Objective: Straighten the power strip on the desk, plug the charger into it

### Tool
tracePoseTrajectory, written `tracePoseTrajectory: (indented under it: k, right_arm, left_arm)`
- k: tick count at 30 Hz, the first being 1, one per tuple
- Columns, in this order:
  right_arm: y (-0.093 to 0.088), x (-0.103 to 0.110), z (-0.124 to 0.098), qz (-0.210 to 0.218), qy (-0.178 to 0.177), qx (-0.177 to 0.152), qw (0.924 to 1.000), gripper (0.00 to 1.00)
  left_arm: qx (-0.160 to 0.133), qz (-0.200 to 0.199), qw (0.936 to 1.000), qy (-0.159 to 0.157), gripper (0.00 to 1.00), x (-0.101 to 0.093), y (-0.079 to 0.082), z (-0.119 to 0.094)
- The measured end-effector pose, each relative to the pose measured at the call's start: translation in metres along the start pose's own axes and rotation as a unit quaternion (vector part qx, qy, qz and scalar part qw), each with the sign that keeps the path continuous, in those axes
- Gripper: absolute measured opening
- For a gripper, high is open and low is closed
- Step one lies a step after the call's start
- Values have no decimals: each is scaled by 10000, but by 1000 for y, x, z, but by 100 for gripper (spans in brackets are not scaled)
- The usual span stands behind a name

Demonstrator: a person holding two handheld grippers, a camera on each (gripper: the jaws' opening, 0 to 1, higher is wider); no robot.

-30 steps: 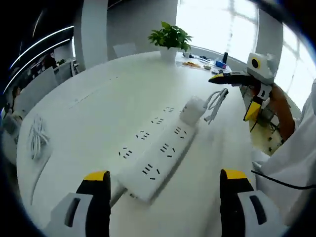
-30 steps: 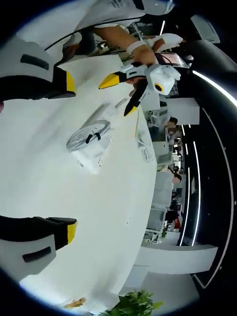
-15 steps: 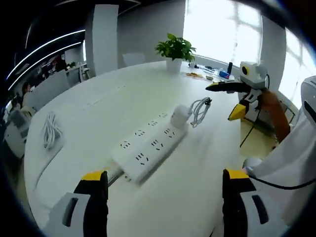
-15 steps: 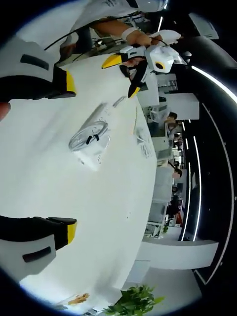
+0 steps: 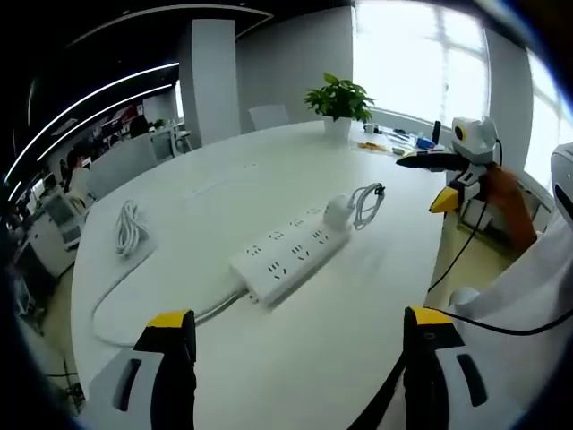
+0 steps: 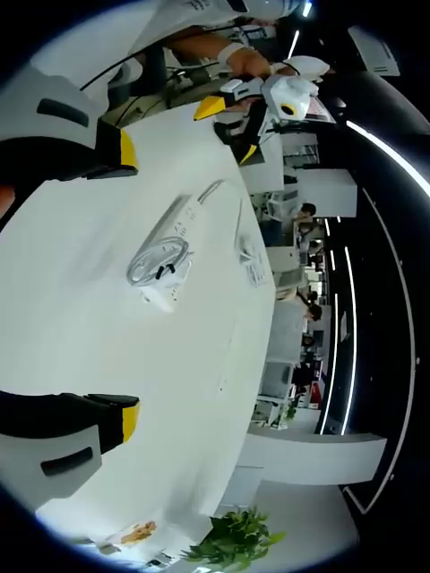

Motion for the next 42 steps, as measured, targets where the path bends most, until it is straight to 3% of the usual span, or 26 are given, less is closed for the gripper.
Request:
tracePoseTrajectory:
  k: [8,15,23,42]
  right_arm:
    - [1,3,-28,-33,-212,-138,9997,97]
    - [-5,10,-37,-125,-194,-103,9997,97]
    - [-13,10,-44,-86,-205,-47,9997,96]
    - [-11,12,-52,-98,-192,-174,9996,97]
  left_arm:
    - [-55,-85,9990,435,96,-9,-15,-32]
    - [-104,-158,9972,718,96,-17,-29,-48]
    - [-42,-228,9968,759,96,-27,-41,-54]
    - [-148,-119,9976,663,96,-41,-38,-52]
Point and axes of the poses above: the point that each gripper's makers call its tool centre point, and the gripper's own axes: z roughly forward along the fingers, x roughly to its left, y roughly out of its top, the point moved 10 cm from there along -z, roughly backward along the fingers, and after that the axes turned 3 degrees about -y, right-handed, at the moved point
